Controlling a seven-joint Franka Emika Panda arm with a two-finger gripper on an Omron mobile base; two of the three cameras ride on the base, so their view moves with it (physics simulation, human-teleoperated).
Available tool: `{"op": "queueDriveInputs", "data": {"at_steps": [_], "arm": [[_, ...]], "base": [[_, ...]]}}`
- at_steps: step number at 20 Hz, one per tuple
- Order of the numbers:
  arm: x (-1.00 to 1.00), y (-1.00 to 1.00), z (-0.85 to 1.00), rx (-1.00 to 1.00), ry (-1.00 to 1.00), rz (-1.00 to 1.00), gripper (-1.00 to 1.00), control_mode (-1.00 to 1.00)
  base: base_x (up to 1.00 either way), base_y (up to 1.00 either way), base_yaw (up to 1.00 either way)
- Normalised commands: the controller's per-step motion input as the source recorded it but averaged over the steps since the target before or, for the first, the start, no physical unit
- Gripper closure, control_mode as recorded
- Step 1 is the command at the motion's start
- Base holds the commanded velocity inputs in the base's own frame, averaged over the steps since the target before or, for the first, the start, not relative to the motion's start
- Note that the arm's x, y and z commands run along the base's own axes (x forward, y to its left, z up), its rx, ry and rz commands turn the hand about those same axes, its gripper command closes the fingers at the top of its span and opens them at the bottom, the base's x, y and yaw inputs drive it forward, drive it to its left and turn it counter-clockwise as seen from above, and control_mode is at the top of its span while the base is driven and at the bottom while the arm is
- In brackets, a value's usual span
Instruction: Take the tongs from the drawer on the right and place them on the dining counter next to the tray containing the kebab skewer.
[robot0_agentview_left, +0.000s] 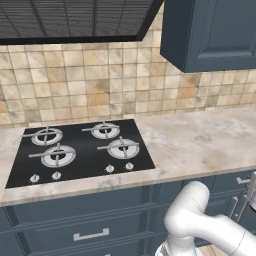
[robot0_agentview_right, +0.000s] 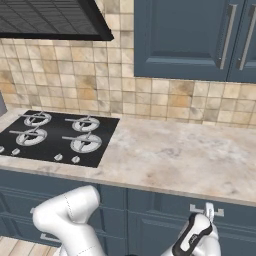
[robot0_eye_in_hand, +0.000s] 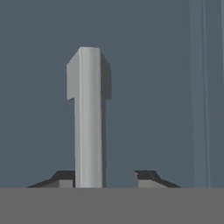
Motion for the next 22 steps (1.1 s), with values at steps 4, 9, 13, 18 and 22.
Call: {"op": "queueDriveInputs", "data": {"at_steps": [4,9,13,18,22], "arm": [[0.0,0.0,0.0,0.0,0.0,0.0,1.0,-1.0],[0.0,0.0,0.0,0.0,0.0,0.0,1.0,-1.0],[0.0,0.0,0.0,0.0,0.0,0.0,1.0,-1.0],[-0.25,0.0,0.0,0.0,0.0,0.0,1.0,-1.0],[-0.39,0.0,0.0,0.0,0.0,0.0,1.0,-1.0]], "base": [[0.0,0.0,0.0],[0.0,0.0,0.0],[0.0,0.0,0.0],[0.0,0.0,0.0],[0.0,0.0,0.0]]}}
